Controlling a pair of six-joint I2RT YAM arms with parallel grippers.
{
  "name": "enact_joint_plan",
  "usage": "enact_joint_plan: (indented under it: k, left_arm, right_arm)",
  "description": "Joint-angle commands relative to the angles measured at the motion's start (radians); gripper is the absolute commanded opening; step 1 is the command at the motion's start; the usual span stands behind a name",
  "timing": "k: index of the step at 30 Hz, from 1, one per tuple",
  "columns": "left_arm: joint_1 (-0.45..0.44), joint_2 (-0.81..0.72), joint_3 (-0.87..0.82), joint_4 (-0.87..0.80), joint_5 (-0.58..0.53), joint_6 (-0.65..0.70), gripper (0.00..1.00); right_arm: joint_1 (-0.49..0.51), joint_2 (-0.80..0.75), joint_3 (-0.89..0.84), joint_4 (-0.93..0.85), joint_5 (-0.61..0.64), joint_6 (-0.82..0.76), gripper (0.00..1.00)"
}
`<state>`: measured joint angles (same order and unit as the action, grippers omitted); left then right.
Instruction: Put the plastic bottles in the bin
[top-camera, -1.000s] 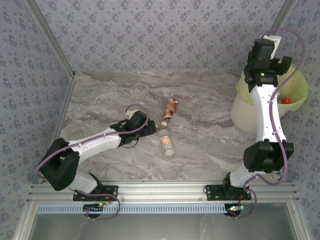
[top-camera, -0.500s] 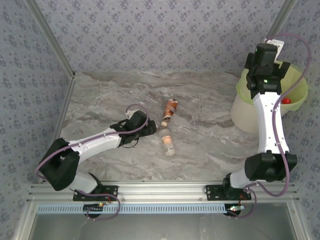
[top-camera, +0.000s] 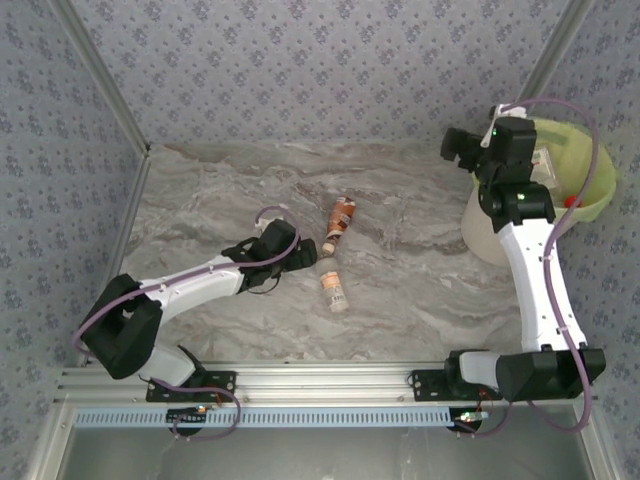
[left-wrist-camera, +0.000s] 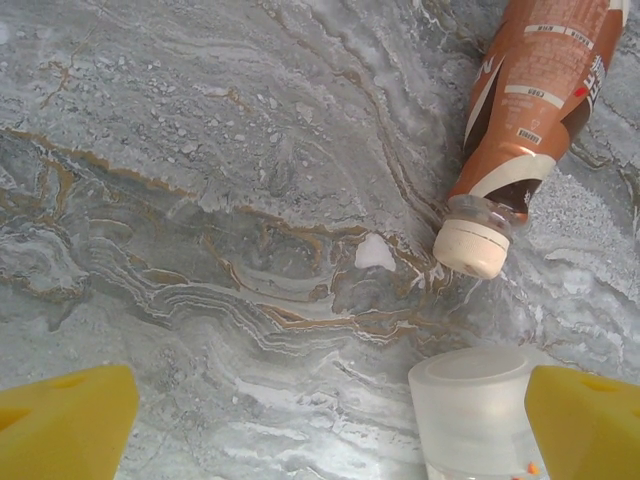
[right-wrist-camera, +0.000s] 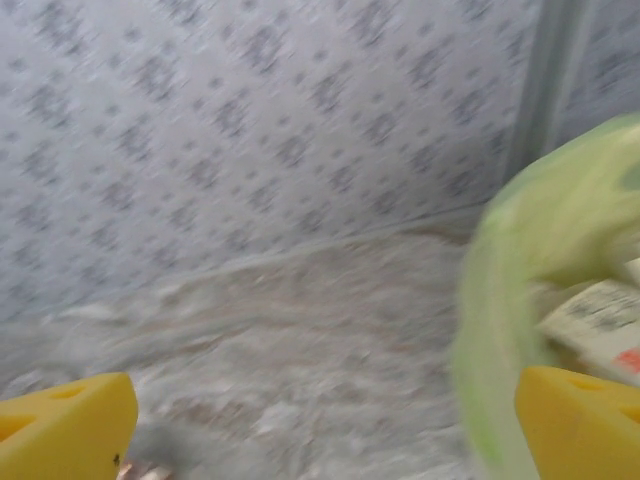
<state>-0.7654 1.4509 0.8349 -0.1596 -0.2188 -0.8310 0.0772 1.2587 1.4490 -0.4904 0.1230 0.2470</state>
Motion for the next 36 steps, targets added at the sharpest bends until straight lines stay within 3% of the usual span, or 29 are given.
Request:
enact_joint_plan:
  k: [1, 7, 12, 16, 23, 28, 36]
  left_arm:
    - [0.005, -0.035, -0.024, 0.017, -0.039, -0.006, 0.99]
    - [0.020, -0.101, -0.069, -0.011, -0.111, -0.048, 0.99]
    - [0.028, -0.157, -0.106, -0.038, -0.178, -0.084, 1.00]
    - [0.036, -0.188, -0.125, -0.059, -0.213, -0.113, 0.99]
    - [0.040, -0.210, -0.140, -0.086, -0.232, -0.123, 0.99]
    - [0.041, -0.205, -0.141, -0.085, -0.230, -0.126, 0.99]
    - [0.042, -0.205, -0.139, -0.094, -0.225, -0.120, 0.99]
  right_arm:
    - [0.074, -0.007, -0.052, 0.001, -0.099, 0.099, 0.99]
    - [0.260, 0.053, -0.095, -0.009, -0.031, 0.145, 0.99]
    - [0.359, 0.144, -0.111, 0.005, 0.026, 0.249, 0.99]
    - [0.421, 0.246, -0.138, 0.084, -0.003, 0.343, 0.99]
    - [0.488, 0.441, -0.065, 0.120, -0.093, 0.410, 1.00]
    - [0.528, 0.587, 0.051, 0.087, -0.073, 0.391, 1.00]
    - [0.536, 0.751, 0.147, 0.027, 0.165, 0.451, 1.00]
